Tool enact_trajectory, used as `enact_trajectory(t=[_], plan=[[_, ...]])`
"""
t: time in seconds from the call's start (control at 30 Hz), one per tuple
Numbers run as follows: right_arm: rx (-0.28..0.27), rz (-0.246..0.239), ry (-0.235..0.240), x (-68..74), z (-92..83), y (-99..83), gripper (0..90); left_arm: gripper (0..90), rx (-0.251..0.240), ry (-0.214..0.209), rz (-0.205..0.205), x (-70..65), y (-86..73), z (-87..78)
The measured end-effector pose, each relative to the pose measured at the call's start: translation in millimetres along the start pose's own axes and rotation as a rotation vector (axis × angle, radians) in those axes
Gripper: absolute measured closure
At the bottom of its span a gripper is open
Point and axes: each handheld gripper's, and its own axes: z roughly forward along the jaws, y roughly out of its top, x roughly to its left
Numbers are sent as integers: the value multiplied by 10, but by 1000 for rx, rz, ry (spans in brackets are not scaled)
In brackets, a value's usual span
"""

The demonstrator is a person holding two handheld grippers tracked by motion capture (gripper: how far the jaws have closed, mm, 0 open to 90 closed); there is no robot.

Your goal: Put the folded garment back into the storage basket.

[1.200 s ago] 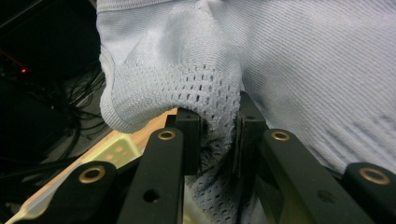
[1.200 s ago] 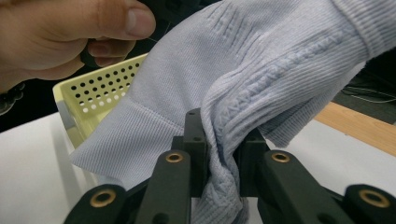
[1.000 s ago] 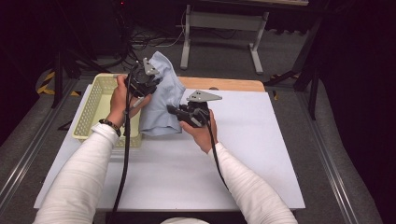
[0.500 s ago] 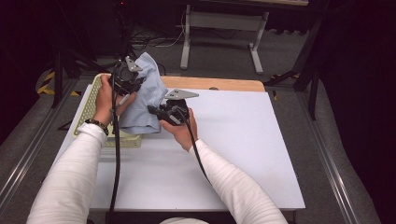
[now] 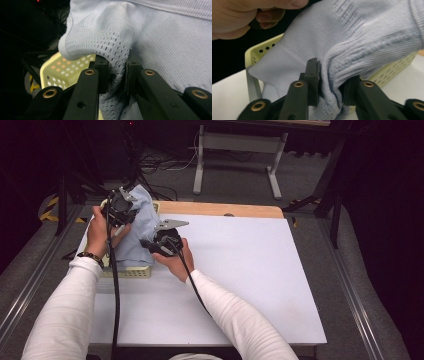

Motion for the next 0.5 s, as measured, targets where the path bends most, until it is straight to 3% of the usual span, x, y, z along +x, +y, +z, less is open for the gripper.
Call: enact_trajectory(t=[0.13,0.27,0.37,0.5], plan=[[23,-6,6,23,94,-36,645,773,29,-3,-20,58,-105,78],[47,-16,13,44,105,-46,533,774,43,-8,-33,99,-184,140],[63,-9,22,23,57,-54,447,776,58,-5,-29,96,-207,181],[41,2,15,-14,-84,-62,384,777,78,0,-28,110,-239,247]])
